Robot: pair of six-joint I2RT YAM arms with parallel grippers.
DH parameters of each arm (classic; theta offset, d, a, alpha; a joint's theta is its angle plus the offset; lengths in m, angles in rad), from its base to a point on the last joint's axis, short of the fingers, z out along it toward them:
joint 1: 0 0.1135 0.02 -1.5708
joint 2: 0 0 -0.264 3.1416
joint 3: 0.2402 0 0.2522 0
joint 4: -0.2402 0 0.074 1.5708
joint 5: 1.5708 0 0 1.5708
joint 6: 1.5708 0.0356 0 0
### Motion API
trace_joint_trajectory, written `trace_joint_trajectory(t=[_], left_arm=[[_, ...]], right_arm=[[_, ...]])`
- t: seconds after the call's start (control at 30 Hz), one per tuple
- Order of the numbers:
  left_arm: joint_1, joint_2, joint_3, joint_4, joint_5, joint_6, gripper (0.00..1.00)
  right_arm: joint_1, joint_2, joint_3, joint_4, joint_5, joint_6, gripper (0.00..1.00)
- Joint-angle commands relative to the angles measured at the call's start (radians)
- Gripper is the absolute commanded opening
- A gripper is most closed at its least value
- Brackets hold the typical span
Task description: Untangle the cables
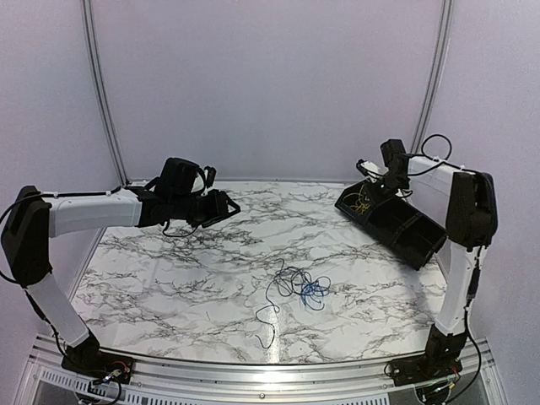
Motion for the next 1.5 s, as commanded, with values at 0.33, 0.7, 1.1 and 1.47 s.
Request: trace_joint_trajectory(t=[0.33,0.7,1.1,1.47], left_arm=[[-0.013,-0.133,0.021,-0.005,-0.101,0.388,0.99],[-0.204,-0.255,-0.019,0.005,-0.655,0.655,0.99],[-0.194,-0.286,-0.119,0.061,-0.445,0.658,0.98],[-0.193,-0.27,-0.098,0.03,-0.334,0.66,0.89]], right_arm=[[0.024,-0.572,-0.419,0.248,-0.549,-0.014,0.6],[0.312,-0.537,-0.675,0.25,-0.643,-0.224,0.6],[0.568,-0.298,-0.592,0.195,-0.365,-0.295,0.59],[0.589,-0.218,-0.524,0.219,-0.317,-0.255,0.26]])
